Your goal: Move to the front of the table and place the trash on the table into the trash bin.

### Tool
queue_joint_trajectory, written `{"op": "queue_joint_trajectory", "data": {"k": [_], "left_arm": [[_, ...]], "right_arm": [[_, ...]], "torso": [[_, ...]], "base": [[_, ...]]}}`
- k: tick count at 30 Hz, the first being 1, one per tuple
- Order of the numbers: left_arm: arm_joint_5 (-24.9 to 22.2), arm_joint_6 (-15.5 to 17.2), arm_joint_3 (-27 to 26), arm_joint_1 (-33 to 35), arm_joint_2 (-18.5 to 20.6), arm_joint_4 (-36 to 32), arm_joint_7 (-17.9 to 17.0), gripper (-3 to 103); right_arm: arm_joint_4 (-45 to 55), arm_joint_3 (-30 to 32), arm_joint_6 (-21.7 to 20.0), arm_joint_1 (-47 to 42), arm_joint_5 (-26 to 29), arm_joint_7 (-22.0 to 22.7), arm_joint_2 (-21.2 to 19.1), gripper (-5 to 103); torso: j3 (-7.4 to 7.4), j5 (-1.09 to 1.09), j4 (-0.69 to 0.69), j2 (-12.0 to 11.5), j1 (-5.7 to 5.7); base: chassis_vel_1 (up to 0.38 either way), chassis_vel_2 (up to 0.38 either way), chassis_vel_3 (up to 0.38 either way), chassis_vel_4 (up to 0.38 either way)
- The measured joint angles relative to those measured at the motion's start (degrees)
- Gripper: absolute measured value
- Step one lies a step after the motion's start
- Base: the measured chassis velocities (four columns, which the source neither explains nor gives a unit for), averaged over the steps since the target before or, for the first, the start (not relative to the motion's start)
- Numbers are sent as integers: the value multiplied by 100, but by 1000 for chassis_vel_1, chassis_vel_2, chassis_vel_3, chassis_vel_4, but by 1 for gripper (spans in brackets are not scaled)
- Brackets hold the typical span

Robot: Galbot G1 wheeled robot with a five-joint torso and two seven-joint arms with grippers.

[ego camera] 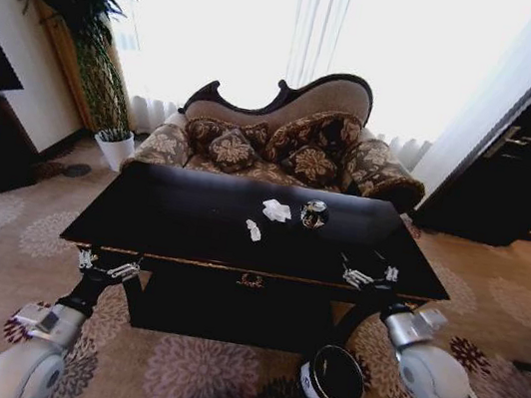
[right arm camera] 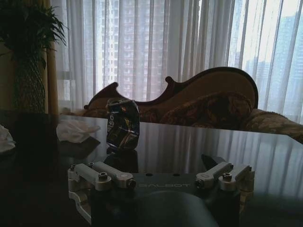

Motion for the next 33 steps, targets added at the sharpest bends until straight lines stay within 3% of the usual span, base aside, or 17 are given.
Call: {"op": "queue_joint_trajectory", "data": {"k": [5, 13, 33], "left_arm": [[0, 0, -1, 0, 0, 0, 0, 100], [0, 0, 0, 0, 0, 0, 0, 100], [0, 1, 0, 0, 0, 0, 0, 100]], "right_arm": [[-307, -365, -133, 474, 252, 68, -276, 100], [-1038, -1339, -328, 2062, 462, 117, -491, 100], [-1811, -2556, -314, 3279, 322, -28, -426, 100]], "torso": [[0, 0, 0, 0, 0], [0, -1, 1, 0, 1], [0, -1, 0, 0, 0]], "base": [[0, 0, 0, 0], [0, 0, 0, 0], [0, 0, 0, 0]]}}
